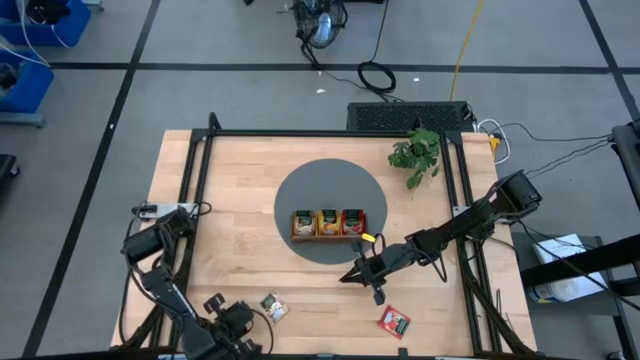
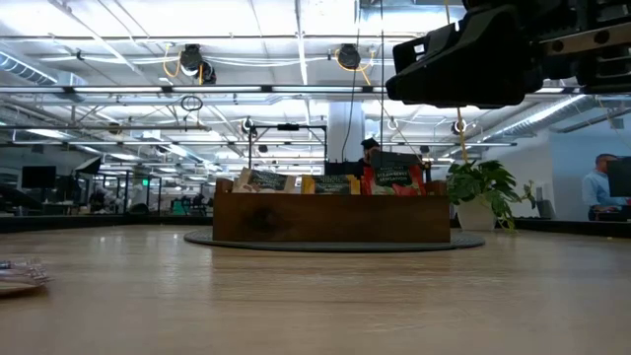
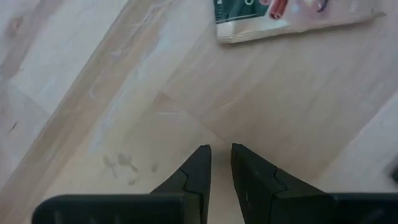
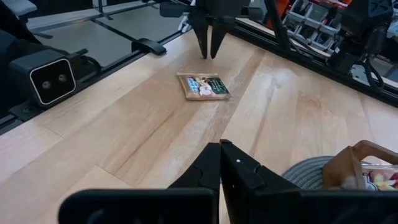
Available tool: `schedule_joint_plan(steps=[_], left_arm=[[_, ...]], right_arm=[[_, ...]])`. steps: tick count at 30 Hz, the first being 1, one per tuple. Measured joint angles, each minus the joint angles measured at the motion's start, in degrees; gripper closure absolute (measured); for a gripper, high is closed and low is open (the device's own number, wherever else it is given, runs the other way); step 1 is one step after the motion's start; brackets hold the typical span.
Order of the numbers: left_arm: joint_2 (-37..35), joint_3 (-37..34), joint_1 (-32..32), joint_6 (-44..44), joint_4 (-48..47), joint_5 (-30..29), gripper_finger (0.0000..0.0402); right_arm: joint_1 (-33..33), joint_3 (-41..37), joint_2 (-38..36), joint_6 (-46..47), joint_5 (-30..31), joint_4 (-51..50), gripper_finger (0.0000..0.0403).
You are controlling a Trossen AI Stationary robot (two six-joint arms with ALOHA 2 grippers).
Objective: Pick & Place Tea
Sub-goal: Put the brown tea bag into the left section of the wooden organizer
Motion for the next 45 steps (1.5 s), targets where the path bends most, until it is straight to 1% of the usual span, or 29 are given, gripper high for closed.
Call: schedule_joint_plan(steps=[9,14,21,23,26,29,33,36,42,45], left_arm=[[0.2,-0.4,3.7,3.9,-0.9,-0.3,0.033],[0.3,-0.6,6.0,7.2,-1.0,-3.9,0.033],[0.4,-0.7,9.4,12.4,-0.5,-5.3,0.033],[0.3,-1.4,10.4,14.7,1.1,-6.2,0.033],[0.2,-3.4,12.1,19.2,6.0,-6.8,0.033],[0.0,-5.3,13.9,21.5,9.9,-7.5,0.033],[-0.2,-5.9,15.3,24.9,11.6,-8.0,0.033],[-0.1,-6.1,16.1,28.6,13.7,-10.2,0.033],[0.1,-6.3,17.7,34.6,17.4,-12.0,0.033],[0.3,-5.9,17.9,37.8,17.1,-14.1,0.033]], right_arm=[[-0.3,0.0,0.0,0.0,0.0,0.0,0.0401],[-0.4,0.0,0.0,0.0,0.0,-0.1,0.0402],[-0.4,0.0,0.0,0.0,0.0,-1.0,0.0402],[-0.4,0.0,0.0,0.0,0.0,-1.4,0.0402],[-0.4,0.0,0.0,-0.2,0.0,-1.4,0.0401],[-0.4,0.0,0.0,-0.2,0.0,-1.4,0.0402],[-0.4,0.0,0.0,-0.2,0.0,-1.4,0.0402],[-0.4,0.0,0.0,-0.2,0.0,-1.4,0.0401],[-0.4,0.0,0.0,-0.2,0.0,-1.4,0.0402],[-0.4,0.0,0.0,-0.2,0.0,-1.4,0.0399]])
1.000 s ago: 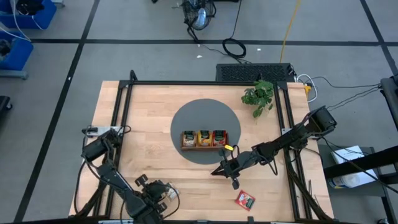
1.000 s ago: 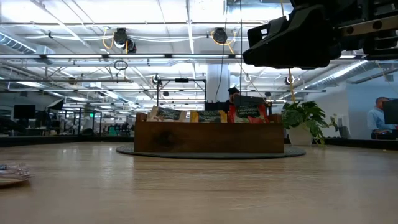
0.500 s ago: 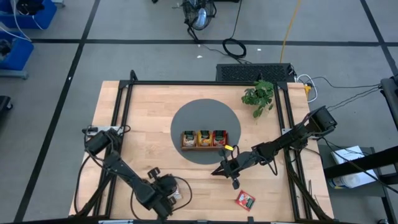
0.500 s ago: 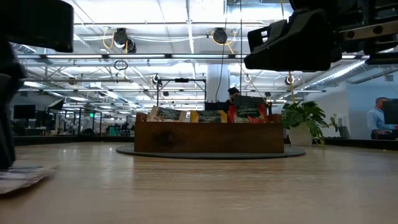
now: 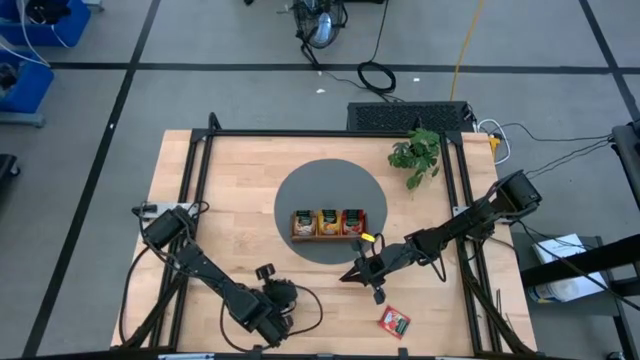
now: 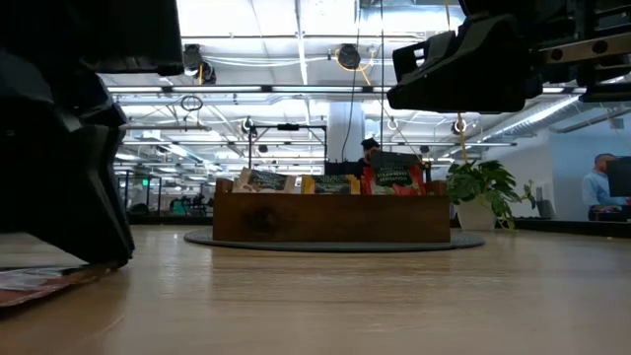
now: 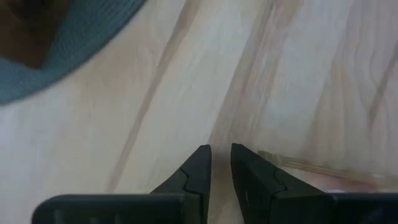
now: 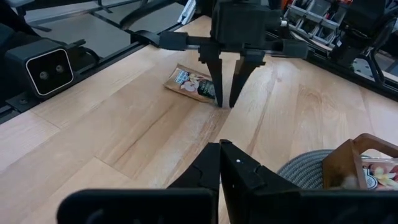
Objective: Pick & Place Tea
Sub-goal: Put the brown tea bag into the left section of the wooden organizer
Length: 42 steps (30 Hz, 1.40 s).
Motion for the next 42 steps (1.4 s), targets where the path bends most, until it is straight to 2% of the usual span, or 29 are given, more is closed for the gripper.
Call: schedule_joint_plan(steps=[4,9,15,20,27,36,42], left_arm=[[-0.2,2.4,-1.0,2.1,-3.4,-5.1,0.033],[-1.6,8.9,-3.5,-1.8,-11.9,-6.6,0.033],[-1.4,11.2,-7.4,-11.5,-14.8,4.6,0.033],[-1.5,9.0,-10.7,-20.4,-15.1,6.9,0.033],[-1.8,4.0,-12.3,-28.0,-14.2,9.0,0.033],[-2.1,1.6,-10.3,-26.3,-9.9,6.5,0.033],[-1.9,1.5,-7.6,-21.0,-6.8,4.6,0.033]], right_arm=[[0.0,0.0,0.0,-0.5,0.0,0.0,0.0399],[0.0,0.0,0.0,-1.4,0.0,0.0,0.0399],[0.0,0.0,0.0,-1.4,0.0,-0.2,0.0399],[0.0,0.0,0.0,-1.3,0.0,-0.3,0.0399],[0.0,0.0,0.0,-1.3,0.0,-0.3,0.0399],[0.0,0.0,0.0,1.6,0.0,-1.6,0.0399],[0.0,0.0,0.0,1.4,0.0,-1.7,0.0399]])
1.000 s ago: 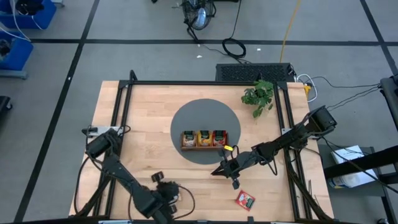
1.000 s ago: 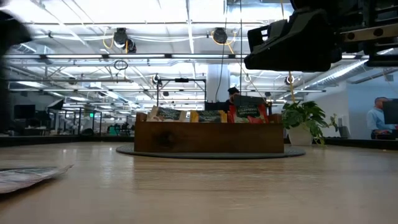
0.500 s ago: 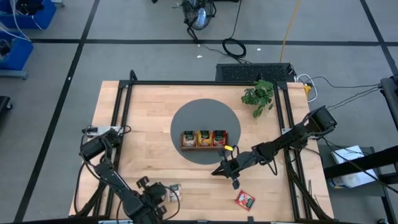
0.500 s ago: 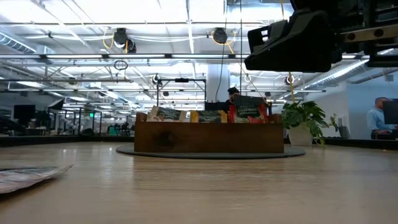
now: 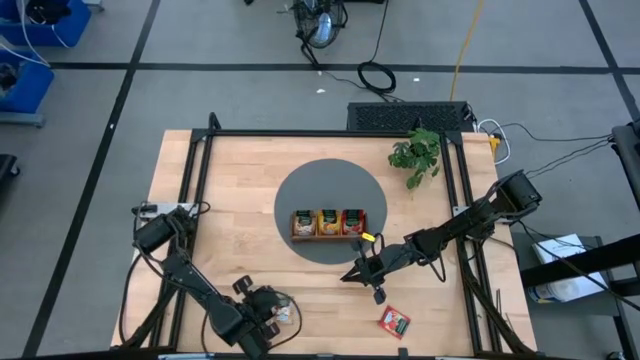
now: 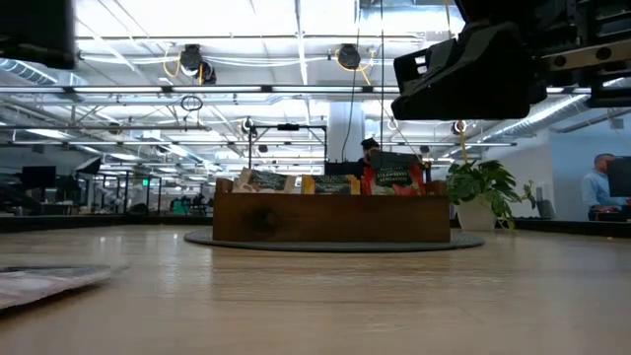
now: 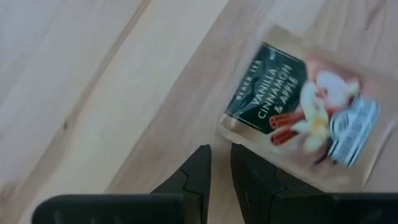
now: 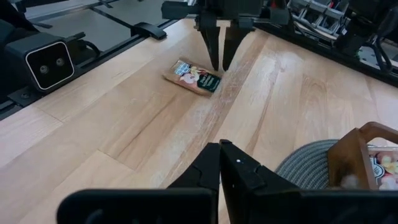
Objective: Pick & Place Tea
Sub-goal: Put the brown tea bag into the left section of the wooden organizer
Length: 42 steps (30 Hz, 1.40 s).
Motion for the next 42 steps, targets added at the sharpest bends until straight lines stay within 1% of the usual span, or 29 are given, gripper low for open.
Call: schedule_joint_plan(steps=[11,14,18,20,23,25,29,31,32,34,36,38,42], left_arm=[[0.1,0.1,2.5,4.8,-0.8,-1.1,0.033],[-0.6,0.7,1.4,3.9,-2.8,-3.8,0.033],[-2.8,3.3,-0.6,1.1,-6.0,-9.8,0.033],[-2.9,4.3,-1.7,3.6,-4.2,-11.3,0.033],[-2.7,4.7,-3.1,9.8,3.4,-11.5,0.033],[-2.5,4.7,-3.7,12.1,7.2,-11.3,0.033],[-0.7,4.5,-3.9,12.5,6.5,-11.6,0.033],[0.2,4.5,-3.9,14.0,6.7,-11.9,0.033],[0.5,4.5,-3.9,14.6,6.7,-12.1,0.033],[0.6,4.5,-3.9,15.2,6.4,-12.2,0.033],[0.6,4.5,-3.9,15.2,6.1,-12.6,0.033],[0.6,4.5,-3.9,15.2,5.6,-12.9,0.033],[0.6,4.5,-4.4,15.9,5.5,-13.3,0.033]], right_arm=[[0.0,0.0,0.0,-0.2,0.0,0.0,0.0399],[0.0,0.0,0.0,-0.2,0.0,0.1,0.0399],[0.0,0.0,0.0,-0.2,0.0,0.6,0.0399],[0.0,0.0,0.0,-0.2,0.0,1.1,0.0399],[0.0,0.0,0.0,-0.2,0.0,1.8,0.0399],[0.0,0.0,0.0,-0.2,0.0,2.5,0.0399],[0.0,0.0,0.1,1.8,-0.1,4.0,0.0399],[-0.4,0.5,1.8,5.0,-0.2,7.6,0.0399],[-0.7,1.3,2.8,6.3,-0.3,7.8,0.0399],[-1.5,4.9,6.0,7.8,-2.3,5.8,0.0401],[-2.2,10.1,10.0,7.9,-4.7,1.6,0.0402],[-2.6,16.0,14.5,7.9,-5.9,-2.6,0.0401],[-2.6,26.0,21.0,9.6,-6.1,-11.2,0.0402]])
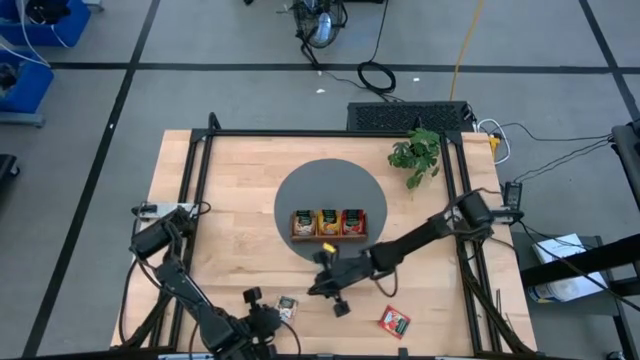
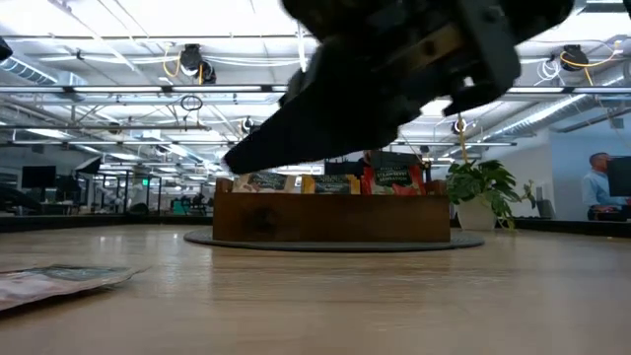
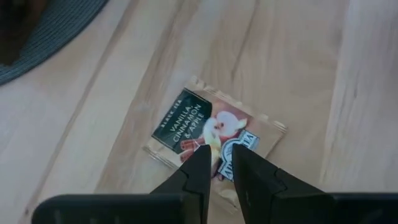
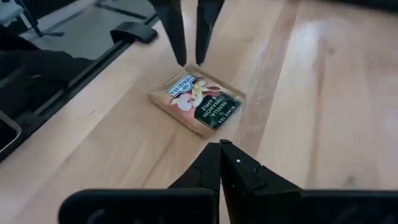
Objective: Pick & Place Tea
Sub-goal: Put the brown tea bag into the left section of the wooden organizer
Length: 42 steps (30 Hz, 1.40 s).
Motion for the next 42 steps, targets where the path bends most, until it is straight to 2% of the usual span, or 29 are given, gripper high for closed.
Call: schedule_joint_plan(steps=[4,7,13,17,21,34,37,42], left_arm=[[0.0,0.0,-0.6,2.5,0.5,-1.8,0.033],[0.0,0.0,-1.5,4.9,0.9,-2.5,0.033],[0.0,-2.7,-2.3,7.5,6.1,-1.3,0.033],[0.0,-4.0,-2.3,8.7,7.6,-2.2,0.033],[0.0,-5.9,-1.8,8.6,9.9,-1.4,0.033],[-0.4,-12.2,0.3,10.9,21.2,-1.3,0.033],[-0.4,-13.2,0.9,12.6,23.5,-1.3,0.033],[-0.3,-13.6,1.1,13.8,24.3,-1.3,0.033]], right_arm=[[0.0,5.0,4.2,3.4,-0.4,-2.8,0.0397],[-0.1,6.7,7.0,4.8,-4.6,-2.9,0.0384],[-1.9,7.8,11.2,14.9,-7.1,3.6,0.0328],[-3.2,7.8,11.3,20.5,-7.5,3.2,0.0288],[-3.4,7.8,11.3,23.6,-9.2,1.9,0.0263],[-3.4,7.9,11.1,25.4,-10.8,-1.1,0.0265],[-3.6,7.9,11.0,26.2,-13.1,-1.3,0.0264],[-4.0,8.0,10.9,28.2,-14.1,-4.0,0.0268]])
